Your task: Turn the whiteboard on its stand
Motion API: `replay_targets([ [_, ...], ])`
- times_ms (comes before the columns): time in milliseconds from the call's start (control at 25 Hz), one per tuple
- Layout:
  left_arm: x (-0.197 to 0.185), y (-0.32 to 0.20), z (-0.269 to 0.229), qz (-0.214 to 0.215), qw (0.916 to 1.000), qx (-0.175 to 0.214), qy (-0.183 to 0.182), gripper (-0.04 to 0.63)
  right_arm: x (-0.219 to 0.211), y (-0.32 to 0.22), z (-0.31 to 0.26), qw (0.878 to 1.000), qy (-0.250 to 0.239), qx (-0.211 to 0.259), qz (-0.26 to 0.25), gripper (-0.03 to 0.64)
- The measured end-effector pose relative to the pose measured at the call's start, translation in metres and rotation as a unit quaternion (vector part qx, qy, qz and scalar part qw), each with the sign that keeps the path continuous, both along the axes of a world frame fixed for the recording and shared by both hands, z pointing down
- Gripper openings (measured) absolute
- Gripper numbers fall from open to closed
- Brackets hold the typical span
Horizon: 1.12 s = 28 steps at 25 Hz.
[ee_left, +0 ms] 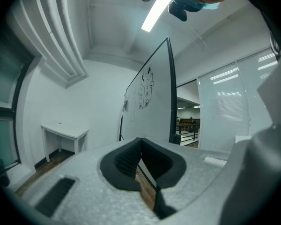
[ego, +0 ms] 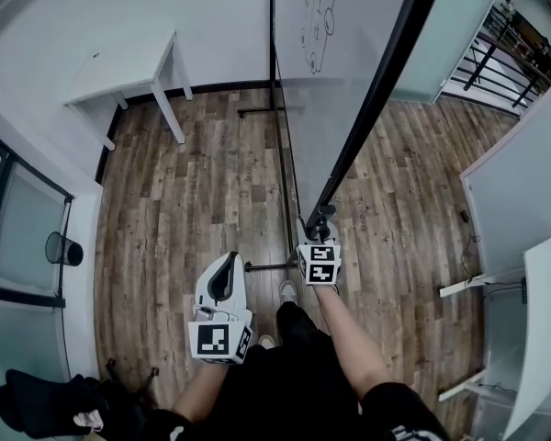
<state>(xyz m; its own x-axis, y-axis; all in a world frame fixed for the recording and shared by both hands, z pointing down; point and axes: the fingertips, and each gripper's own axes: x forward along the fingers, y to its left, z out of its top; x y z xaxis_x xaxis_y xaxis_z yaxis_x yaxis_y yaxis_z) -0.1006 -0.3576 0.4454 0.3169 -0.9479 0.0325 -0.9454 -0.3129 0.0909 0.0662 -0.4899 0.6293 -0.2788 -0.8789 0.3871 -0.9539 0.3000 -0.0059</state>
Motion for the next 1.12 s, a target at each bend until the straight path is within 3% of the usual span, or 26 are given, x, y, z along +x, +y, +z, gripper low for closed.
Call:
replay_targets([
  [560,-0.029,0.087,0.007,0.012,0.9999,-0.003,0.0,0.015,-0.016,0.068,0.004,1.0,-0.008,0.009,0.005,0.167],
  [1120,-0.042,0.134,0.005,0.005,0.9999,-0.011,0.01,0.015,-0.028,0.104,0.003,1.0,-0.009,0.013,0.003,0.167],
])
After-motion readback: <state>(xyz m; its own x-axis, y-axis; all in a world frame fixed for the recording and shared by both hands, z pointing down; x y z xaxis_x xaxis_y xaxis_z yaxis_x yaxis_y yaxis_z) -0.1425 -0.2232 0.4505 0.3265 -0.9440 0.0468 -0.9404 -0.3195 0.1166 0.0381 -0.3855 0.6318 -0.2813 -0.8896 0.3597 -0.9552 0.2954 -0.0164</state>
